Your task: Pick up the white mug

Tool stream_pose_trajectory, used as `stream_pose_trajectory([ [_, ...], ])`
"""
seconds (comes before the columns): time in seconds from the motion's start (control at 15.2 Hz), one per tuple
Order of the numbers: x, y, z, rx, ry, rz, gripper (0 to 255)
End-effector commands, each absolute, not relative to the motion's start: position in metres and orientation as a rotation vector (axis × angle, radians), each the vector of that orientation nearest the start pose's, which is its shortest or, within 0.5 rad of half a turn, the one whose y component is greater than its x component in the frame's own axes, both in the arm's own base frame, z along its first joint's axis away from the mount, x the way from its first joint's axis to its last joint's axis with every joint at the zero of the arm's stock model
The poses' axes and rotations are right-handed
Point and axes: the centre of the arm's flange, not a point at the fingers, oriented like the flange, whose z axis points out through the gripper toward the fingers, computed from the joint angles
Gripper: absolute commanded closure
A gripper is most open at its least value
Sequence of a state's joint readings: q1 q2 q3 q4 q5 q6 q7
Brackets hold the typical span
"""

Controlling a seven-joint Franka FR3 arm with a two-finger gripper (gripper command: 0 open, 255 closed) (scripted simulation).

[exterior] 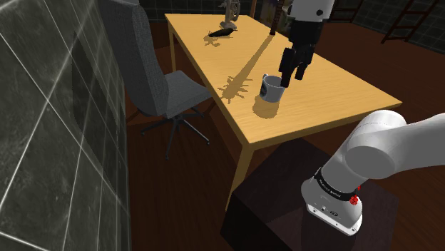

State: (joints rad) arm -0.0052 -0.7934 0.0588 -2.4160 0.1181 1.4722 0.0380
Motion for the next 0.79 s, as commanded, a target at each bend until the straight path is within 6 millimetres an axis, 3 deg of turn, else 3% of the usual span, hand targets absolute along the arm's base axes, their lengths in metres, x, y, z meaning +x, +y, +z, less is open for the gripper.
stream_pose_trajectory([
  [0.0,0.291,0.033,0.557,-3.062,0.004,0.236,0],
  [0.73,0.370,-0.042,0.482,-3.155,0.004,0.171,0],
])
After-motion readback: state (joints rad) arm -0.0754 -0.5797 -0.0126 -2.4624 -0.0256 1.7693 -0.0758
